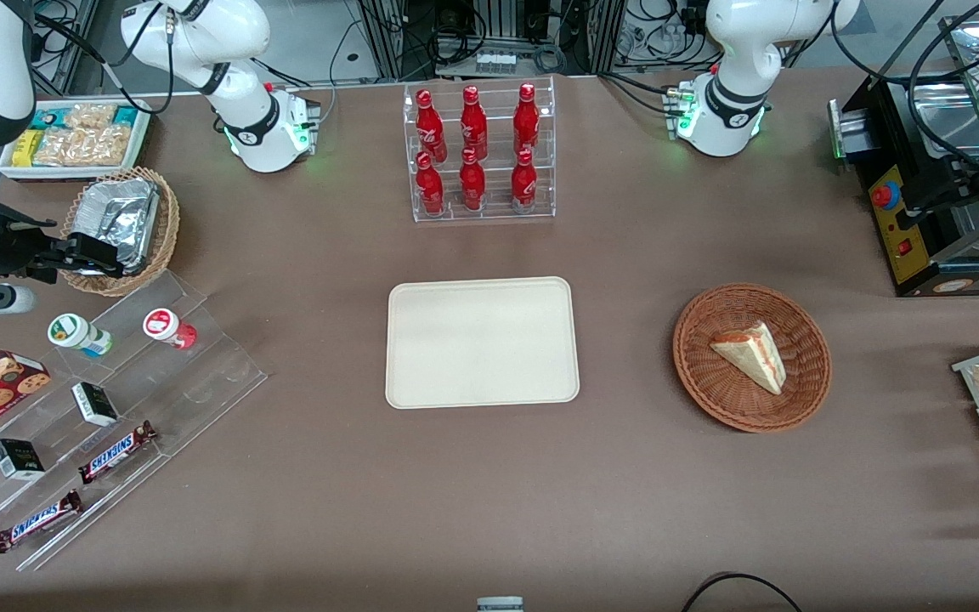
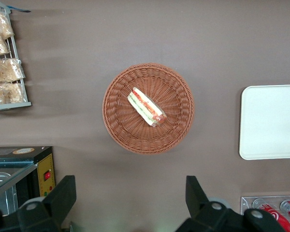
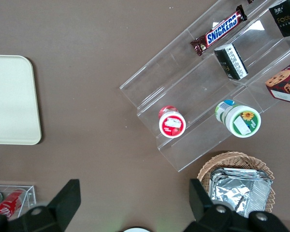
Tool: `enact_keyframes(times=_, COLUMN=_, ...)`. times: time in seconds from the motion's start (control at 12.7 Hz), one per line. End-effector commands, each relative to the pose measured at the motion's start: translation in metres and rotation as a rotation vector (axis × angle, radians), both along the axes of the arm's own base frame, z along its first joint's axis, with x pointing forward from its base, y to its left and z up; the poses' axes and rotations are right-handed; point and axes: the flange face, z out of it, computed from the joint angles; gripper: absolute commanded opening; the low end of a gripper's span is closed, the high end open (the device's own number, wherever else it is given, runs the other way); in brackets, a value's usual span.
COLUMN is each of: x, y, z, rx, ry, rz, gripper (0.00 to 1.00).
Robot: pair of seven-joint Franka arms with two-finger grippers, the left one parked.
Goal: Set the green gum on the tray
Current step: 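Move the right gripper down toward the white-and-green gum tub on the shelf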
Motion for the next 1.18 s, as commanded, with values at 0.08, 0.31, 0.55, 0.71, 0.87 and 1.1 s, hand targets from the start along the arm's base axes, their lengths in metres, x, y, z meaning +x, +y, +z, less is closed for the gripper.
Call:
enact_keyframes(times=0.08, x=0.003, y=-0.005, z=-0.001, rx=0.006, ry=-0.011, rz=-0.001, gripper=1.00)
enact_keyframes(times=0.31, x=0.004, y=-0.012, z=-0.022, rx=0.011, ry=-0.009, rz=0.030, gripper=1.00)
enact_keyframes(times=0.55, x=0.004, y=-0.044, z=-0.044, rx=0.025, ry=-0.034, rz=0.156, gripper=1.00)
enact_keyframes(times=0.71, x=0.004, y=-0.063, z=-0.051, rx=-0.009, ry=-0.038, rz=0.273, gripper=1.00)
enact_keyframes(times=0.87, x=0.004, y=-0.078, z=-0.058, rx=-0.012, ry=-0.045, rz=0.412, gripper=1.00)
enact_keyframes(times=1.1, x=-0.003, y=-0.121, z=-0.080, rx=0.005, ry=-0.054, rz=0.579, gripper=1.00)
